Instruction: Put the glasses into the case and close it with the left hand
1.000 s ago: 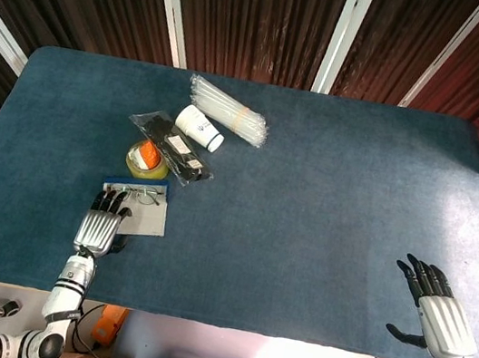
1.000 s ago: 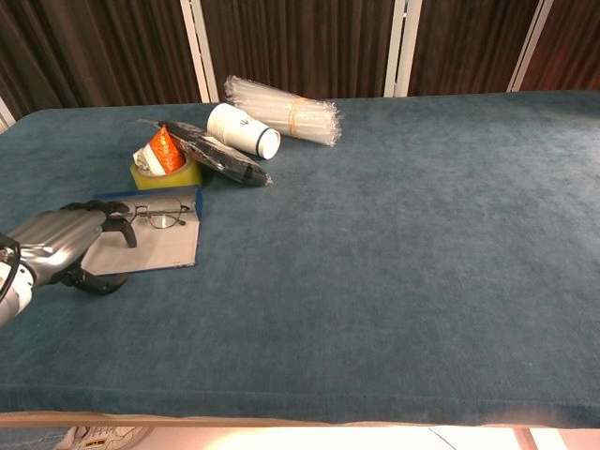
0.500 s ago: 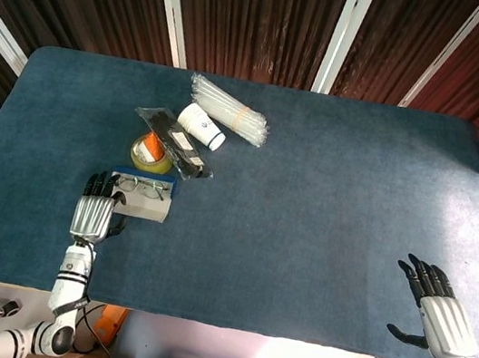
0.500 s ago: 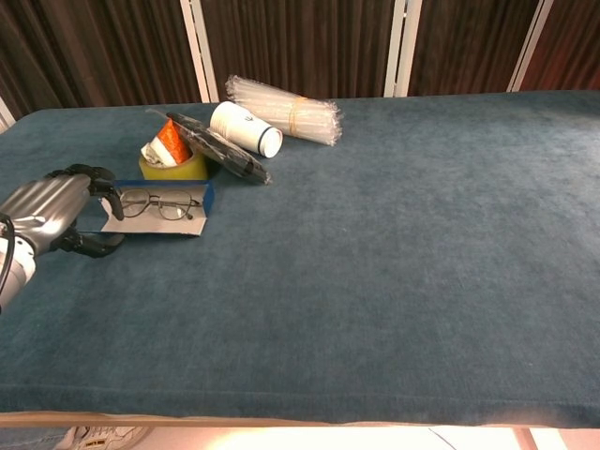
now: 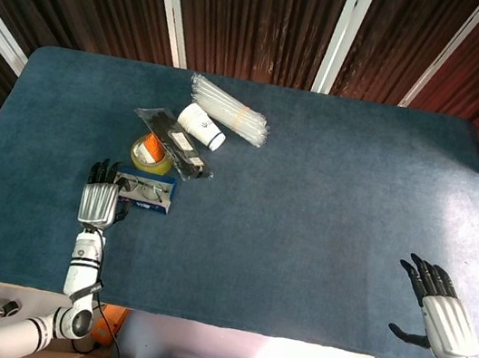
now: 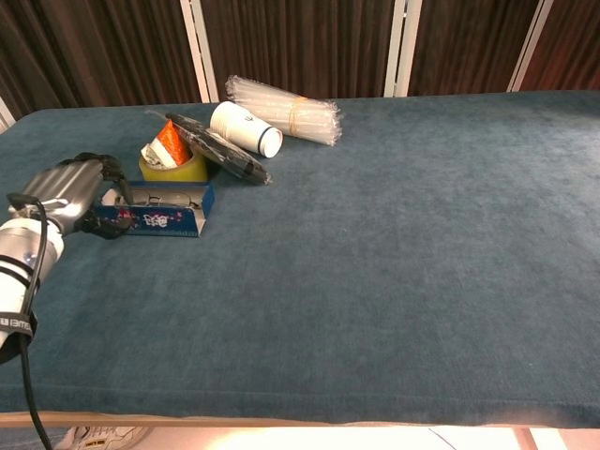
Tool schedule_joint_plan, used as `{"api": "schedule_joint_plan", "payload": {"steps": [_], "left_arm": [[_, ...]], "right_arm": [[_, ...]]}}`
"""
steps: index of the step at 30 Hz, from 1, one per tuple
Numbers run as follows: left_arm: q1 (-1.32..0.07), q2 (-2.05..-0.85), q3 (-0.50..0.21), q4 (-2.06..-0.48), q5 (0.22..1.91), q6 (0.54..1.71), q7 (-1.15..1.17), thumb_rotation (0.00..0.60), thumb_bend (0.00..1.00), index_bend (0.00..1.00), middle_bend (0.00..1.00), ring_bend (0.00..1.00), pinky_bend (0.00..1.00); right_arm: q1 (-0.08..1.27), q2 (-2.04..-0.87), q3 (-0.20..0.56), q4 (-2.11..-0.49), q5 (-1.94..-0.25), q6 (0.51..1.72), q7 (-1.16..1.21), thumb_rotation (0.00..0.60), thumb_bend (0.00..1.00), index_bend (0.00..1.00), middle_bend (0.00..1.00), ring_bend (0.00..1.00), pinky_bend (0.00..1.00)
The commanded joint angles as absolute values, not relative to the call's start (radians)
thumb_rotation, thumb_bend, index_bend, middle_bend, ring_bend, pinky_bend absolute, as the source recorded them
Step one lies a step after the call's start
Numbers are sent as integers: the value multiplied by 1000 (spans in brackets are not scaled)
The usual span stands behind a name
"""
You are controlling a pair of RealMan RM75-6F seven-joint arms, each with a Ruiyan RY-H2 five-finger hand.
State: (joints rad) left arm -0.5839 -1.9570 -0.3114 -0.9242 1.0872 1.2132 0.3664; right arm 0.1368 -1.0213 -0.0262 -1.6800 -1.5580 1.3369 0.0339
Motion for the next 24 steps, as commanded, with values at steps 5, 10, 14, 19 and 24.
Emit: {"api": "schedule_joint_plan", "payload": {"steps": [5, 10, 14, 19, 24], "left_arm": [[-565, -1944, -282, -938, 1091, 1196, 390, 600, 507, 557, 130, 22, 89], [-540, -1902, -251, -1014, 1128, 1207, 355, 600, 672, 580, 127, 18, 83], [-506, -1838, -208, -1124, 1168, 1223, 343, 600, 690, 608, 131, 16, 81], [-461, -1752, -167, -1266, 1212, 1262, 335, 600, 671, 612, 130, 13, 80], [-438, -1706, -154, -1330, 1241, 1297, 333, 600, 641, 623, 135, 13, 79]], "right_arm": [[137, -1024, -31, -1682, -1566, 1335, 26, 600, 268, 0, 0, 0, 0], [138, -1027, -30, -1681, -1563, 1331, 17, 600, 268, 0, 0, 0, 0], [139, -1029, -29, -1681, -1562, 1331, 14, 600, 268, 0, 0, 0, 0], [137, -1030, -30, -1683, -1562, 1334, 9, 600, 268, 0, 0, 0, 0], [137, -1036, -31, -1685, -1563, 1332, -3, 600, 268, 0, 0, 0, 0]]}}
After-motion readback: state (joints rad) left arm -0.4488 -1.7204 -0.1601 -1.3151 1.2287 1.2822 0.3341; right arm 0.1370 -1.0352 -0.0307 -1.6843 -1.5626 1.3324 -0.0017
